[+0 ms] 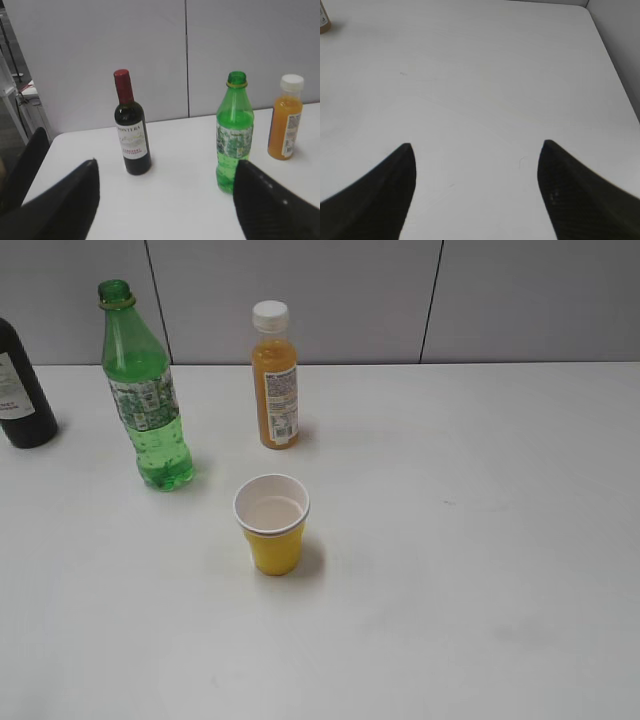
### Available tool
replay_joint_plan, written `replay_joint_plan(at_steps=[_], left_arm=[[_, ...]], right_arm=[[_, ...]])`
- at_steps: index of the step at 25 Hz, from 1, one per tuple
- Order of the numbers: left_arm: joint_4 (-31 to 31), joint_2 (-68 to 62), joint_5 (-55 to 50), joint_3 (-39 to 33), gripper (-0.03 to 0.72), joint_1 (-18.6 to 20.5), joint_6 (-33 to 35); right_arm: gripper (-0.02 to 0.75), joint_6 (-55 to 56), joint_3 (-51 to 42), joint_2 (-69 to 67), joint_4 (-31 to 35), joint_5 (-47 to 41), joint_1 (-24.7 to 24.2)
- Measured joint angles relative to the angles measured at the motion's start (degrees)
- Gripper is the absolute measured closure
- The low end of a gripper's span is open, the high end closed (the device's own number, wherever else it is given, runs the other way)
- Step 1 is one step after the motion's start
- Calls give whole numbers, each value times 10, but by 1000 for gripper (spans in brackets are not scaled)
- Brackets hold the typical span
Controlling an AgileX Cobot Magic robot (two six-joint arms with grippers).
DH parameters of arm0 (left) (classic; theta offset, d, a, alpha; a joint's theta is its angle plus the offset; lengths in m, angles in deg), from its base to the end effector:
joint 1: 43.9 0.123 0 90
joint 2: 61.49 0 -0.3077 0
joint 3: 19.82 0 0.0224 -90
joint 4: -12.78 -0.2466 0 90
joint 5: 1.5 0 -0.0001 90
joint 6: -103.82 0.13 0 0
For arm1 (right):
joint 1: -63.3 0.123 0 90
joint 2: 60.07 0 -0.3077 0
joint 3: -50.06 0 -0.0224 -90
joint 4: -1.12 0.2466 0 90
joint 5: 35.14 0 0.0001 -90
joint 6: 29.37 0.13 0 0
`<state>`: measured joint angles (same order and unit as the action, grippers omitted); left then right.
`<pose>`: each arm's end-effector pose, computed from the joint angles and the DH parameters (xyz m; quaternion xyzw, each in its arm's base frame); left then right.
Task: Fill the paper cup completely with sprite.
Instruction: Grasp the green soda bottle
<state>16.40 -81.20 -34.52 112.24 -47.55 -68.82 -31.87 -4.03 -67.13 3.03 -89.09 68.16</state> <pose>0.0572 -0.0081 0.3172 0.0645 0.7668 -0.0095 0.6386 0.0171 0.0050 0.2442 -0.0531 0.8421 0.0277 0.5360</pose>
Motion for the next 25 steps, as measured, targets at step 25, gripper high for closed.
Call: replay_joint_plan(at_steps=[25], left_arm=[[53, -569, 571, 0, 89, -87, -15]], right_arm=[[153, -1, 0, 0, 0, 0, 0]])
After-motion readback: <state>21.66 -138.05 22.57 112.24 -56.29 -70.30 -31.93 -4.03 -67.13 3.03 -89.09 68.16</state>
